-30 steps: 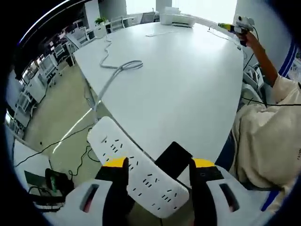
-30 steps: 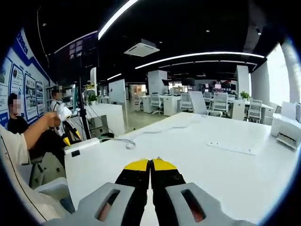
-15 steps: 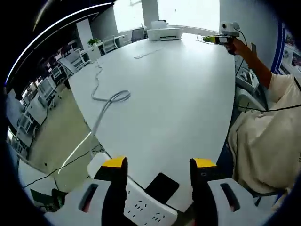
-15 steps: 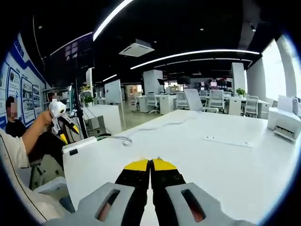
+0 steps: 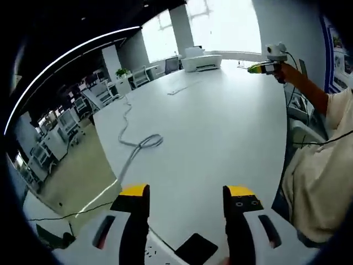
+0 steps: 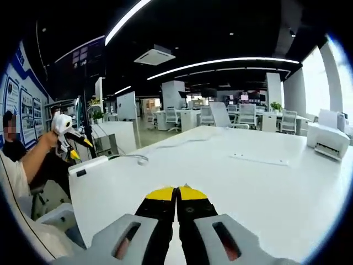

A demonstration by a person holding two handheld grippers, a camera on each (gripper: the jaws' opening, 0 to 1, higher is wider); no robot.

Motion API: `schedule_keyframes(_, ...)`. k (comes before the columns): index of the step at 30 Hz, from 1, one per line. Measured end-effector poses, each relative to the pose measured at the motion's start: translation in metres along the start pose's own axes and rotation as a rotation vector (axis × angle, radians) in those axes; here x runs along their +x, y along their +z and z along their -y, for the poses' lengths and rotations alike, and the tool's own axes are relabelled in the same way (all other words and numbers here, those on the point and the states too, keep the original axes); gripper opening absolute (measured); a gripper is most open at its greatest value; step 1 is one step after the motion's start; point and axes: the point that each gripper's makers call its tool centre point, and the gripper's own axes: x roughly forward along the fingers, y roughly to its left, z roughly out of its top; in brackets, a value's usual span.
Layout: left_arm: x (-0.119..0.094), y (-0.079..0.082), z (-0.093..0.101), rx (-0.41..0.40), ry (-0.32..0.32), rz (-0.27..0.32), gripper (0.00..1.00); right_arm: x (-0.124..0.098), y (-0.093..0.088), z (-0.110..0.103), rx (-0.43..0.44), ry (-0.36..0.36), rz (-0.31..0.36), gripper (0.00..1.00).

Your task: Pick up the power strip scattered on the table, fix it on the side mounting bracket of the table, and press the switch

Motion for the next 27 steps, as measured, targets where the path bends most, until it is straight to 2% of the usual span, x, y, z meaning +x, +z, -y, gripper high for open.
schedule_keyframes(6,0.008,0.018,-0.002,-0.041,0.051,0.123,0.58,-0.005,-0.005,0.005,-0.003,-0.035,0.020,0.00)
schedule_keyframes(8,0.010,0.027,-0.008,-0.044,0.094,0.187,0.58,-0.007,-0.005,0.008,-0.013,-0.049,0.032,0.00)
schedule_keyframes(11,0.011,0.031,-0.014,-0.050,0.157,0.225,0.59,-0.011,-0.003,0.013,-0.009,-0.073,0.056,0.00)
schedule_keyframes(13,0.012,0.036,-0.015,-0.045,0.175,0.261,0.59,-0.012,-0.005,0.012,-0.006,-0.077,0.059,0.00)
schedule_keyframes(18,0.015,0.041,-0.013,-0.049,0.193,0.296,0.59,-0.013,-0.011,0.016,-0.041,-0.114,0.044,0.00)
schedule_keyframes(27,0.023,0.042,-0.011,-0.092,0.248,0.354,0.60,-0.020,-0.019,0.022,-0.057,-0.177,0.081,0.00)
